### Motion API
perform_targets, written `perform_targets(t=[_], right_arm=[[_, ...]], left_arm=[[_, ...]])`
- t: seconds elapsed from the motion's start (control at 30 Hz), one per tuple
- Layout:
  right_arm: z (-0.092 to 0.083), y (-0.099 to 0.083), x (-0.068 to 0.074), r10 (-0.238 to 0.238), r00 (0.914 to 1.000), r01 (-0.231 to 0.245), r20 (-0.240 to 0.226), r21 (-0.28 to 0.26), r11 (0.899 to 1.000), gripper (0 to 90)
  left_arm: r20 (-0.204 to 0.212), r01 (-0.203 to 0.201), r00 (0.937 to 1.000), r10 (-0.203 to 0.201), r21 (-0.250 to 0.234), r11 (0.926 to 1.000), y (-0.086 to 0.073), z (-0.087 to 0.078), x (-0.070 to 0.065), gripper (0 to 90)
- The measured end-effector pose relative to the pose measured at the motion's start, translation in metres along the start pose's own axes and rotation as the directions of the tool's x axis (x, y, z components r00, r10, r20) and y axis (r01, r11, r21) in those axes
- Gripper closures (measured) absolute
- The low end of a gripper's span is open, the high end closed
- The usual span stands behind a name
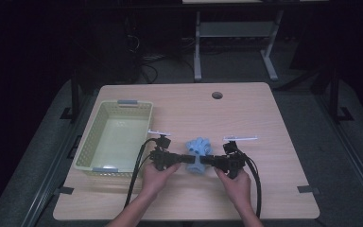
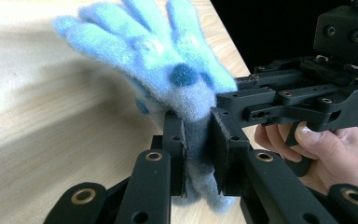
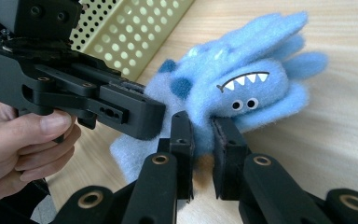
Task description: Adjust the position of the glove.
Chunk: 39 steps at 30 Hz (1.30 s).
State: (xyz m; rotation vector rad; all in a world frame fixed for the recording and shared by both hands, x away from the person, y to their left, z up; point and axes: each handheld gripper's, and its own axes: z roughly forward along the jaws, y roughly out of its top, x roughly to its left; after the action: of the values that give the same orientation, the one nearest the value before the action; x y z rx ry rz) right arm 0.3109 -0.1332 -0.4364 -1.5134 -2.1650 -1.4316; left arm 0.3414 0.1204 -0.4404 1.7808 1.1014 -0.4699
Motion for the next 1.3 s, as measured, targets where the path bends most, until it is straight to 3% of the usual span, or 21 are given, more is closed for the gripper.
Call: perform_targets(t=[0.7,1.3], right_arm=[[0.0,0.023,0.023,-0.043,0.998,0.042,-0.046,-0.023,0.999,80.4],[0.015,0.049,0.051,-0.094,0.9924,0.093,-0.08,-0.014,0.996,80.4]], left_arm=[[0.003,-0.04,0.9992,0.04,-0.039,0.9985,0.012,-0.033,-0.01,77.2],[-0.015,-0.056,0.9984,0.055,-0.077,0.9955,0.021,-0.074,-0.01,77.3]])
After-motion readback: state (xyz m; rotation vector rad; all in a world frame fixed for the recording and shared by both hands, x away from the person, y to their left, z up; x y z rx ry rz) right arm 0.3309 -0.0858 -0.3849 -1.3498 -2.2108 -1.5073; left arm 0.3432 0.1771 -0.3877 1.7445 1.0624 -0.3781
